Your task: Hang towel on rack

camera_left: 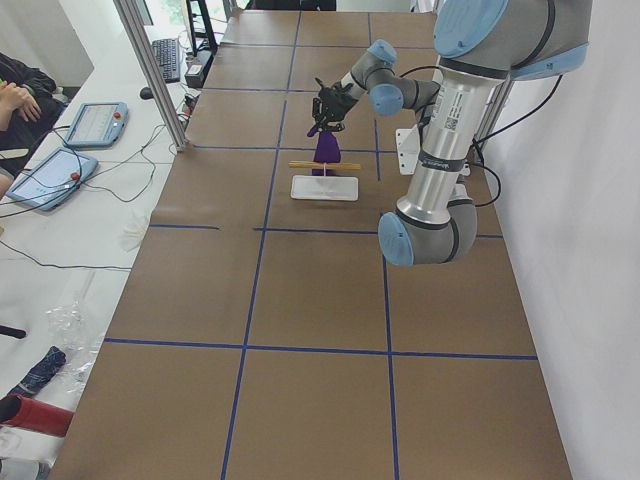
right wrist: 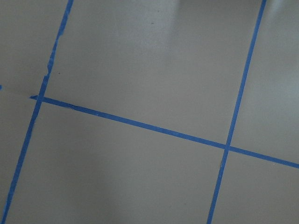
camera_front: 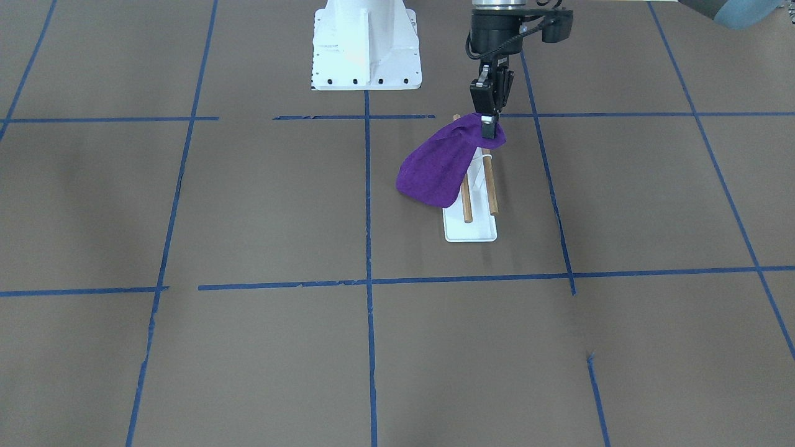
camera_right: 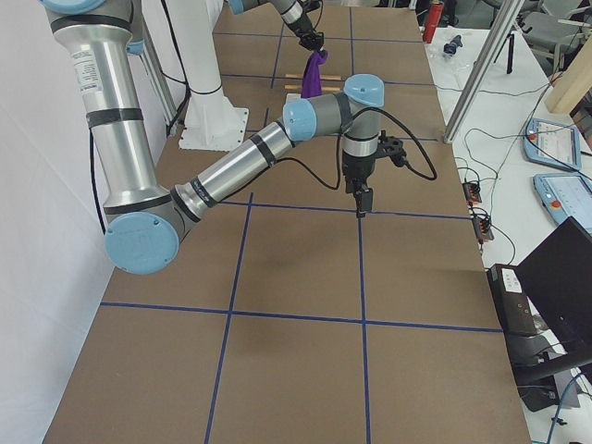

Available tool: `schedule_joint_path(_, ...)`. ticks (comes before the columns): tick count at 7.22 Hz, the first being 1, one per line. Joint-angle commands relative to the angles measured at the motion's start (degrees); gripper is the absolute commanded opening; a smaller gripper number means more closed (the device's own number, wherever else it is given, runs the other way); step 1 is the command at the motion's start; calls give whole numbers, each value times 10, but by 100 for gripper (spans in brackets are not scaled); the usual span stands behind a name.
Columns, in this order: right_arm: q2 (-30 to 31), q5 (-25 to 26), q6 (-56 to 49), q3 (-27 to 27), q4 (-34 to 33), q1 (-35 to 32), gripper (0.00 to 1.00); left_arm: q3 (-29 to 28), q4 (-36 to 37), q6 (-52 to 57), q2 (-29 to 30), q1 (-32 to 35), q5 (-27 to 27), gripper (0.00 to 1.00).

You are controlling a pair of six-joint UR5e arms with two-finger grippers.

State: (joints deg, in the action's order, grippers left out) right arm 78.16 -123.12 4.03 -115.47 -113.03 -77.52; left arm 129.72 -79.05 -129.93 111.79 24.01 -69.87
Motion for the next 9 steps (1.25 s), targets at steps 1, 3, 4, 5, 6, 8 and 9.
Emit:
schedule_joint_path(1,-3,0,1,0,0,0,100,4,-6,-1,-67,9,-4,0)
schedule_joint_path(3,-5,1,2,1,1,0,100,-14,-7,4,-90,9,-1,0)
schedule_joint_path(4,-5,0,2,0,1,0,100,-42,-7,4,-90,9,1,0)
schedule_joint_path(5,-5,0,2,-1,0,0,100,-66,-7,5,-90,9,2,0)
schedule_joint_path(6,-5,1,2,0,1,0,100,-69,-6,6,-90,9,2,0)
schedule_joint_path(8,-5,1,1,-1,1,0,100,-62,-7,7,-114,8,1,100)
schedule_joint_path(9,-4,0,0,-4,1,0,100,-52,-7,36,-117,9,-4,100)
